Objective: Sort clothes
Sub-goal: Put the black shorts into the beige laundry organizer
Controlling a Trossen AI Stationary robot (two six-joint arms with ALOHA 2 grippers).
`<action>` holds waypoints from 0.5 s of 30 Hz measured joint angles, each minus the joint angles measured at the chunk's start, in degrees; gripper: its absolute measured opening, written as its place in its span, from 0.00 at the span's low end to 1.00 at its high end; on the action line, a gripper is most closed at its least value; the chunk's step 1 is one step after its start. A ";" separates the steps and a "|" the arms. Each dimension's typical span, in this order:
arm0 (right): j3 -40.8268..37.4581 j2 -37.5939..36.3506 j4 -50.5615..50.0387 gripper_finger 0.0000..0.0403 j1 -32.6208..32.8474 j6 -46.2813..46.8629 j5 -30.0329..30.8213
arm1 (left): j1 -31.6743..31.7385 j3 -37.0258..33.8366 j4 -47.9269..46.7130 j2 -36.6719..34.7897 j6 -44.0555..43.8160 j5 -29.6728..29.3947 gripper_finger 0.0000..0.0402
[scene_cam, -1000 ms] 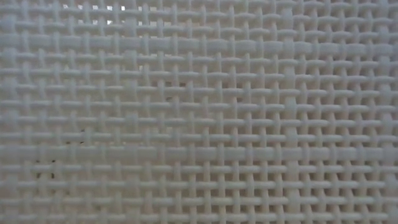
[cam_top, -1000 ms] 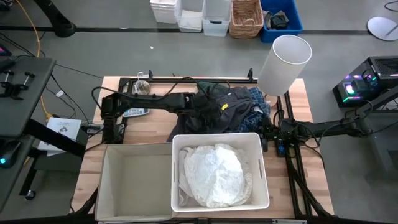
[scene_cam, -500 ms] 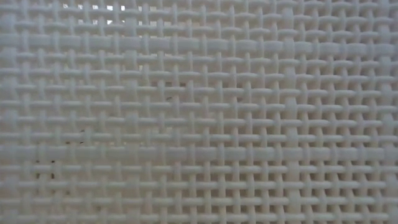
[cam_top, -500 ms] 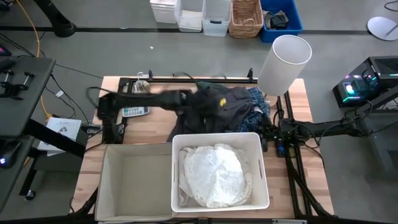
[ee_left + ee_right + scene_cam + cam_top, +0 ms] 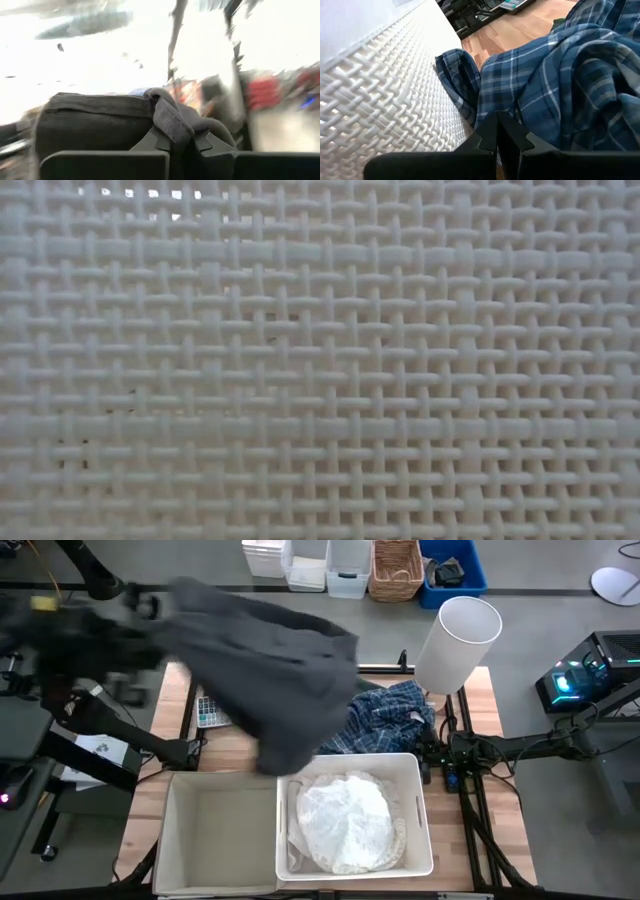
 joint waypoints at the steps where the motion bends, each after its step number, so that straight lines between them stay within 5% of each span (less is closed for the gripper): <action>1: 0.00 0.02 0.00 0.00 -0.02 0.00 0.00 | -1.42 0.20 -0.31 -1.20 -1.39 1.47 0.00; 6: 0.01 0.02 0.00 0.00 -0.02 0.00 0.00 | -6.27 0.04 -4.42 -4.61 -6.65 9.98 0.00; 15: 0.01 0.00 0.02 0.00 -0.01 0.00 0.01 | -10.38 -2.78 -12.96 -5.05 -17.00 15.76 0.00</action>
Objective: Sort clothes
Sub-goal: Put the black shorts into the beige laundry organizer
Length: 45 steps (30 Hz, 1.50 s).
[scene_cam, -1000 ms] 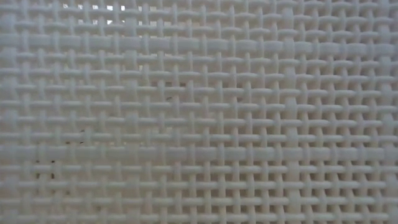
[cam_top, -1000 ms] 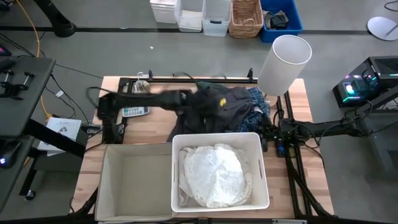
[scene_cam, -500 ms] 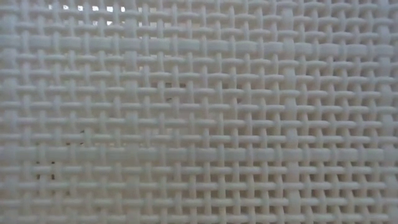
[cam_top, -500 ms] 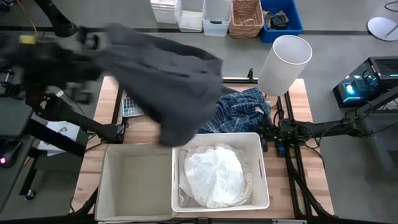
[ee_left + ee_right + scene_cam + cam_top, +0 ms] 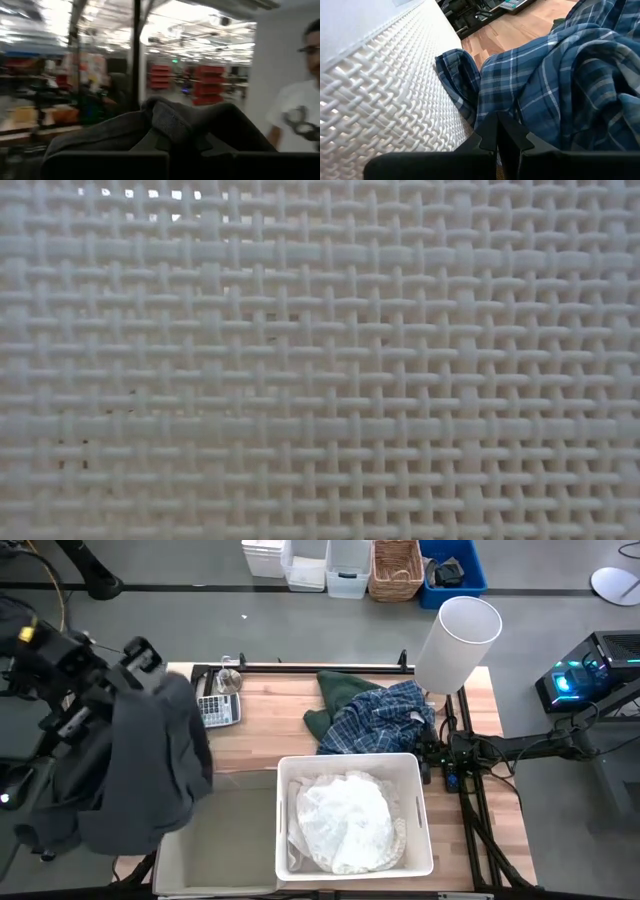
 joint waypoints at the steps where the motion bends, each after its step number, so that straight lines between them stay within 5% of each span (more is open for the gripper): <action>1: 0.00 0.01 -0.01 0.00 0.01 0.00 0.02 | -0.58 -0.65 1.82 0.57 -0.20 0.99 0.00; 9: 0.00 0.00 -0.02 0.00 0.01 0.00 -0.01 | -4.35 -1.48 11.32 4.29 -1.28 9.21 0.00; 24: 0.01 0.01 0.00 0.00 0.01 0.00 -0.01 | -12.80 -1.71 -3.70 4.26 -8.21 3.29 0.00; 30: 0.01 0.02 -0.01 0.00 0.00 0.00 -0.01 | -18.63 -6.48 -2.55 4.02 -11.38 0.90 0.00; 45: 0.01 0.02 -0.02 0.00 -0.01 0.00 -0.01 | -23.47 -17.48 17.47 5.56 -2.63 -1.80 0.00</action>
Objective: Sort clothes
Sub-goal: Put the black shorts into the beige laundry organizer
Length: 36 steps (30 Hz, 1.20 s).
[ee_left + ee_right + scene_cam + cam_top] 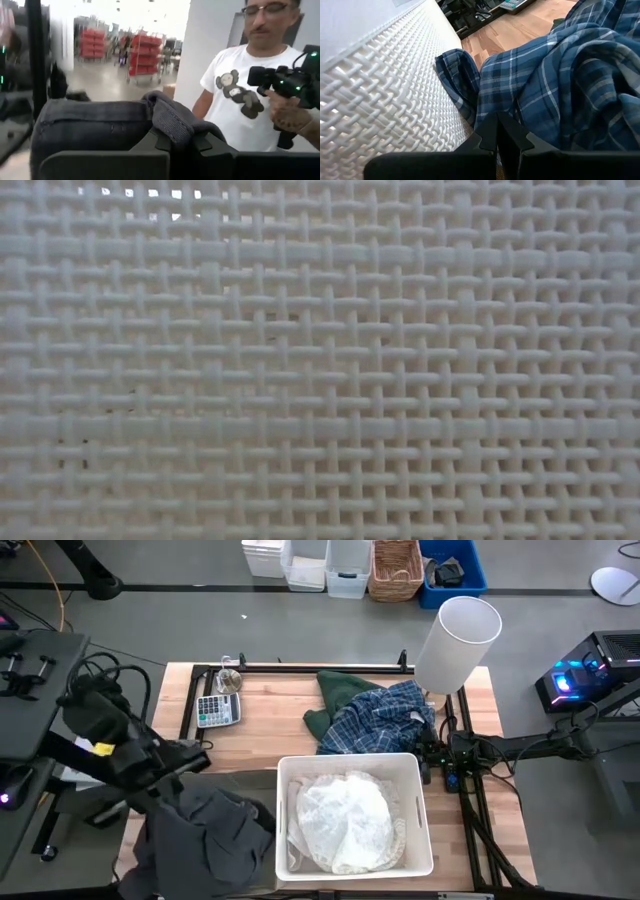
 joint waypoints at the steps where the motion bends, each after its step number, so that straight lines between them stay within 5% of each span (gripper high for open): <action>1: 0.00 0.00 0.00 0.00 0.02 0.00 0.00 | 0.00 -0.22 2.28 0.24 0.89 0.69 0.00; 13: -0.01 -0.01 0.01 0.00 0.01 0.00 0.00 | 2.27 -3.63 21.08 4.31 11.93 10.31 0.00; 20: -0.02 0.00 0.02 0.00 0.02 0.00 0.02 | 10.17 -3.52 39.64 11.18 7.34 26.10 0.00; 25: 0.00 -0.01 0.02 0.00 0.00 0.00 0.01 | 15.23 -3.57 35.57 11.38 -2.42 31.54 0.00; 29: 0.00 0.00 0.00 0.00 0.00 0.00 0.00 | 14.89 -3.55 21.81 7.61 1.45 31.75 0.00; 36: 0.00 -0.01 0.02 0.00 0.01 0.00 0.00 | 7.83 -4.35 -1.21 -0.67 9.75 12.13 0.00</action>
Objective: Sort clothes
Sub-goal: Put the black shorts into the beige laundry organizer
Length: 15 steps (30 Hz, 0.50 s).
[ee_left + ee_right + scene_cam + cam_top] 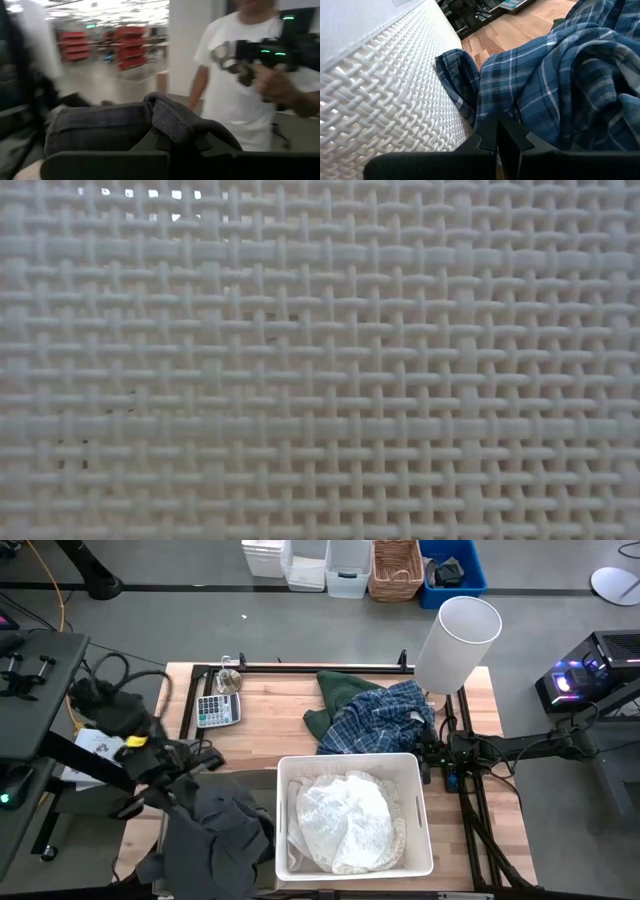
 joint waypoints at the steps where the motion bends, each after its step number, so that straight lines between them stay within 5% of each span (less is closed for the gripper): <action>1: -0.01 0.00 0.00 0.00 0.01 0.00 0.02 | -0.95 -1.86 0.33 -1.60 -0.08 -2.93 0.00; 10: 0.00 0.01 -0.02 0.00 0.01 0.00 0.00 | -3.94 -35.01 17.45 -20.46 -19.77 -24.19 0.00; 15: -0.01 0.00 -0.02 0.00 0.00 0.00 0.00 | -6.42 -45.37 15.73 -28.05 -33.11 -32.51 0.00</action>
